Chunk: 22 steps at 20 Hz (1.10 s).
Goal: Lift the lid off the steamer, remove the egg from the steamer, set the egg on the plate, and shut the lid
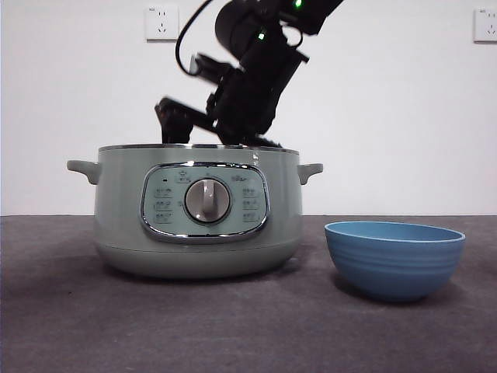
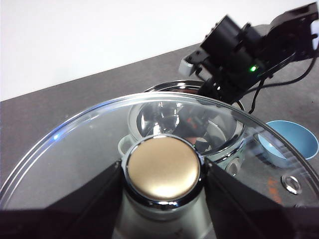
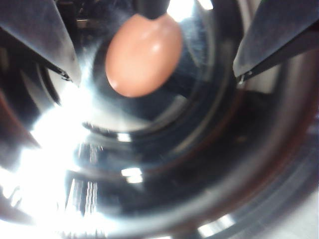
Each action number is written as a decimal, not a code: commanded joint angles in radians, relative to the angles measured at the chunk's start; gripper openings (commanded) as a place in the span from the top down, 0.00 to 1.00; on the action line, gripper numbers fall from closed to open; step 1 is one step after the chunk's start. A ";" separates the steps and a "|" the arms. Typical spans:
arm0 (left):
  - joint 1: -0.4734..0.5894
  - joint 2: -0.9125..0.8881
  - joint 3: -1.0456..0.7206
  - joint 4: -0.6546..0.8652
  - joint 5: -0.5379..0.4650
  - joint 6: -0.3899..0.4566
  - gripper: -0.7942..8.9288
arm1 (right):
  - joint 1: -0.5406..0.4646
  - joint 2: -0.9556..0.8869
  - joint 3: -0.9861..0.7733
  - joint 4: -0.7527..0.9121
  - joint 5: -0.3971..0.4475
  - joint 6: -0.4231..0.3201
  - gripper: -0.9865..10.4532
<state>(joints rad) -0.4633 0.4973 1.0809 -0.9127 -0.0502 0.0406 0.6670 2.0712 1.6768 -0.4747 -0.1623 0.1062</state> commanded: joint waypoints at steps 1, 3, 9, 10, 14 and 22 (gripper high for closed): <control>-0.001 -0.010 0.007 0.051 0.001 -0.008 0.93 | 0.004 0.028 0.000 -0.003 0.016 -0.007 0.43; -0.001 -0.010 0.007 0.051 0.001 -0.006 0.93 | 0.007 0.032 0.000 -0.003 0.019 -0.010 0.46; -0.001 -0.010 0.007 0.051 0.002 -0.006 0.93 | 0.008 0.061 0.000 -0.050 0.068 -0.016 0.49; -0.001 -0.010 0.007 0.051 0.002 -0.005 0.93 | 0.008 0.061 0.000 -0.044 0.068 -0.016 0.55; -0.001 -0.010 0.007 0.050 0.001 0.009 0.93 | 0.008 0.062 0.000 -0.028 0.066 -0.006 0.62; -0.001 -0.010 0.007 0.032 0.002 0.009 0.93 | 0.008 0.062 0.000 -0.019 0.065 0.009 0.92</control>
<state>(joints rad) -0.4633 0.4973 1.0809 -0.9283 -0.0498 0.0422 0.6804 2.1159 1.6810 -0.4911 -0.1047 0.1013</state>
